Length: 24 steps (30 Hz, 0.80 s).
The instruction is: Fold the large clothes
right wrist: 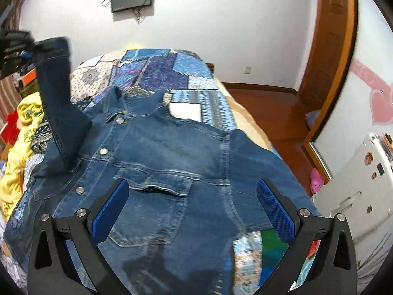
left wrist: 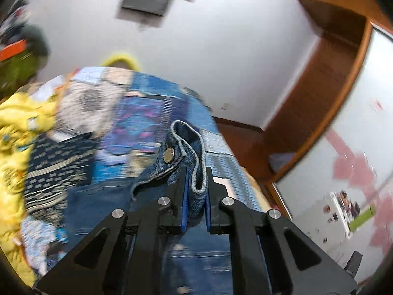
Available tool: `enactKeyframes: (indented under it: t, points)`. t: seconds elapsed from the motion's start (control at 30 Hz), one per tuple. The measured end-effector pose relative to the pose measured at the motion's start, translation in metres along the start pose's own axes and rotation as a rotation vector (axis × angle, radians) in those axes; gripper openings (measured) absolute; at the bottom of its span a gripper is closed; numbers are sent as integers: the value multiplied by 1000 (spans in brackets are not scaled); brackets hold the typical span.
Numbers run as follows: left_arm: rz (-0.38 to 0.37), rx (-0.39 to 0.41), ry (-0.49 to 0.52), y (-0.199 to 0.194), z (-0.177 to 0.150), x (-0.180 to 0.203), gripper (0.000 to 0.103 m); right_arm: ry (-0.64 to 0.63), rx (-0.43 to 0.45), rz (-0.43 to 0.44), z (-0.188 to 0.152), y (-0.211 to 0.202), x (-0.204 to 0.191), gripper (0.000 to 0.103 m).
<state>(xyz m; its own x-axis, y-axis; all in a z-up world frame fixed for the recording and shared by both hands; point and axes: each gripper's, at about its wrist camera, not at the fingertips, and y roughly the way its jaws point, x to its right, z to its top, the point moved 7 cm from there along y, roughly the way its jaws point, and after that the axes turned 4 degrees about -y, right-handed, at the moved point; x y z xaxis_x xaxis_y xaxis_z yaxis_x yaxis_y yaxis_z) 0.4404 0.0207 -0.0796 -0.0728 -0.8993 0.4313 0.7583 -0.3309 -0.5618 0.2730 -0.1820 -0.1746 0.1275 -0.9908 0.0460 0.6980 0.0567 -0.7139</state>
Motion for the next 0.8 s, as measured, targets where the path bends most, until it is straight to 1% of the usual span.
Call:
enactKeyframes:
  t: [0.07, 0.1, 0.17, 0.2, 0.23, 0.33, 0.4, 0.47, 0.53, 0.57, 0.63, 0.67, 0.7, 0.77, 0.8]
  points:
    - [-30, -47, 32, 24, -15, 27, 10, 20, 0, -11, -3, -2, 13, 103]
    - [-43, -95, 44, 44, -26, 42, 10, 34, -4, -18, -5, -2, 20, 103]
    - [-51, -168, 62, 72, -46, 60, 9, 58, -14, -29, -10, -4, 34, 103]
    - [-58, -213, 71, 90, -62, 71, 9, 67, -18, -34, -13, -4, 39, 103]
    - [-63, -237, 74, 98, -71, 77, 9, 74, -19, -38, -15, -5, 44, 103]
    - [-81, -349, 92, 134, -115, 99, 9, 105, -33, -54, -25, -5, 61, 103]
    - [-82, -406, 108, 148, -141, 110, 9, 121, -49, -64, -33, -5, 72, 103]
    - [-78, -467, 134, 160, -168, 118, 9, 134, -70, -78, -42, -2, 81, 103]
    - [-77, -509, 152, 160, -190, 126, 9, 149, -90, -83, -49, 2, 89, 103]
    - [-88, -534, 155, 161, -200, 127, 9, 156, -98, -83, -52, 3, 92, 103]
    - [-140, -616, 132, 164, -220, 132, 10, 177, -118, -79, -59, 8, 99, 103]
    - [-141, -654, 138, 165, -229, 133, 10, 185, -124, -78, -61, 8, 101, 103]
    - [-122, -684, 168, 166, -239, 134, 12, 195, -131, -76, -64, 10, 103, 103]
    - [-93, -699, 221, 161, -247, 133, 13, 221, -146, -63, -68, 14, 108, 103]
    - [-95, -704, 229, 157, -249, 133, 17, 234, -150, -53, -69, 15, 110, 103]
